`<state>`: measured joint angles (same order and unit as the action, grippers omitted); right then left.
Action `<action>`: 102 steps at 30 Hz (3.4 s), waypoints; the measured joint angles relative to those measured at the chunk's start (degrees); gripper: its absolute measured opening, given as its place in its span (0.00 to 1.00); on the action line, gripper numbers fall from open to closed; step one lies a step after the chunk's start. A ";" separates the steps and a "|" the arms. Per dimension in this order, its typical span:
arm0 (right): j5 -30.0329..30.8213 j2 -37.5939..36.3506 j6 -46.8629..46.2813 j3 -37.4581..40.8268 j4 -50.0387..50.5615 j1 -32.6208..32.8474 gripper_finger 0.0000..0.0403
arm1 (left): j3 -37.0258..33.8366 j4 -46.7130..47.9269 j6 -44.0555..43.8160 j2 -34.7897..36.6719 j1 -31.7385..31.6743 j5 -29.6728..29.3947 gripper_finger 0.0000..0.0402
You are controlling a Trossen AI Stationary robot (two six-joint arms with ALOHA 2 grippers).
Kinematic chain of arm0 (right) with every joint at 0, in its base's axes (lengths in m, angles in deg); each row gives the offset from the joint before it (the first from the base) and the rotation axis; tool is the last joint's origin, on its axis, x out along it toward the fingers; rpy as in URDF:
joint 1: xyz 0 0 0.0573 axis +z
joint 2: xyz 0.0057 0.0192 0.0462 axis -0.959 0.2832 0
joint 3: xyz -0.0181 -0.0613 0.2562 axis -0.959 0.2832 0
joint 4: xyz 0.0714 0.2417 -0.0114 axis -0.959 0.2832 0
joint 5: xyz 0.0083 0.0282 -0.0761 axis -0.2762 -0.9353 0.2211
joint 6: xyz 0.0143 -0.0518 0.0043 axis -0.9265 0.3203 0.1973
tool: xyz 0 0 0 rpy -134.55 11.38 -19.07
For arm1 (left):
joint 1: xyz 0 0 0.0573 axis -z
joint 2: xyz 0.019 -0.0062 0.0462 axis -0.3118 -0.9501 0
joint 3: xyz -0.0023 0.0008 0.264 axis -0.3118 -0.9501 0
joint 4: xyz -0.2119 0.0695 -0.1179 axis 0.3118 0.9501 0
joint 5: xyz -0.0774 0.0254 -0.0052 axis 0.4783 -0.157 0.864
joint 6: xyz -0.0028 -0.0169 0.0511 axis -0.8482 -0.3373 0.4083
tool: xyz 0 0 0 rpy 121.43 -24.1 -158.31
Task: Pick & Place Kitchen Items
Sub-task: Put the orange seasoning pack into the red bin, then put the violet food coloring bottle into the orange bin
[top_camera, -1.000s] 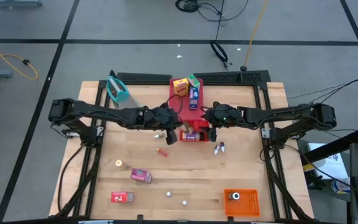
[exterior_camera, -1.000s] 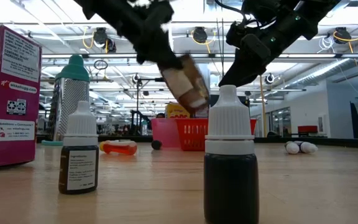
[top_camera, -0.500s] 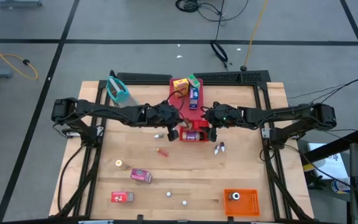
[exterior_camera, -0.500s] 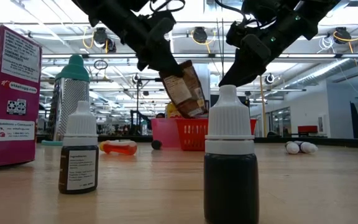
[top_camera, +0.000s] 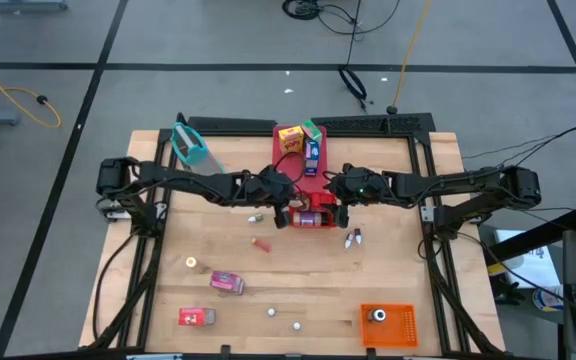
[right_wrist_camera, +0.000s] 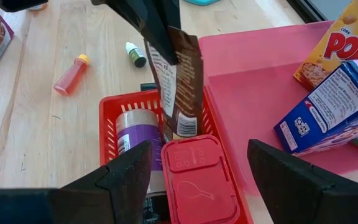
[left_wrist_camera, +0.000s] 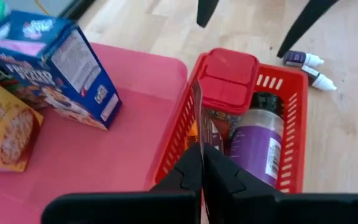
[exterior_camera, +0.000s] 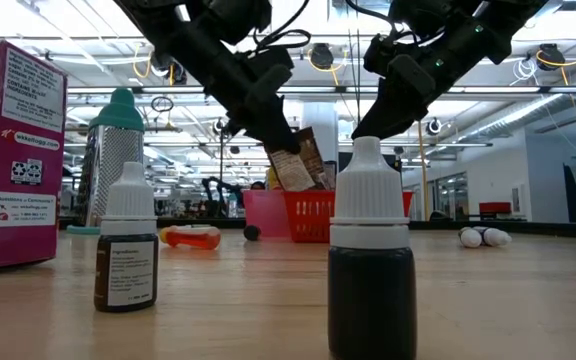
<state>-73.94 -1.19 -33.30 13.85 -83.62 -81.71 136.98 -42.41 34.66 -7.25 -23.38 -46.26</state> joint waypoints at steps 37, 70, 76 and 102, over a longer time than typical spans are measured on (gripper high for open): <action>0.16 -3.18 -18.89 0.04 24.31 10.11 0.60 | -0.02 11.61 1.78 10.65 5.94 -2.75 0.40; 5.92 -4.37 -47.04 15.17 17.41 16.87 0.49 | -0.02 11.40 1.17 10.63 6.53 -3.15 0.40; 5.90 -4.63 -46.76 15.17 15.79 16.87 0.49 | -0.02 11.36 1.21 10.61 6.53 -3.15 0.40; 7.82 2.03 -49.18 15.02 11.54 16.92 0.36 | -0.02 11.36 1.58 10.61 6.53 -3.17 0.40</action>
<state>-66.12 0.84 -82.48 28.87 -72.08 -64.79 136.96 -31.05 36.24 3.37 -16.85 -49.43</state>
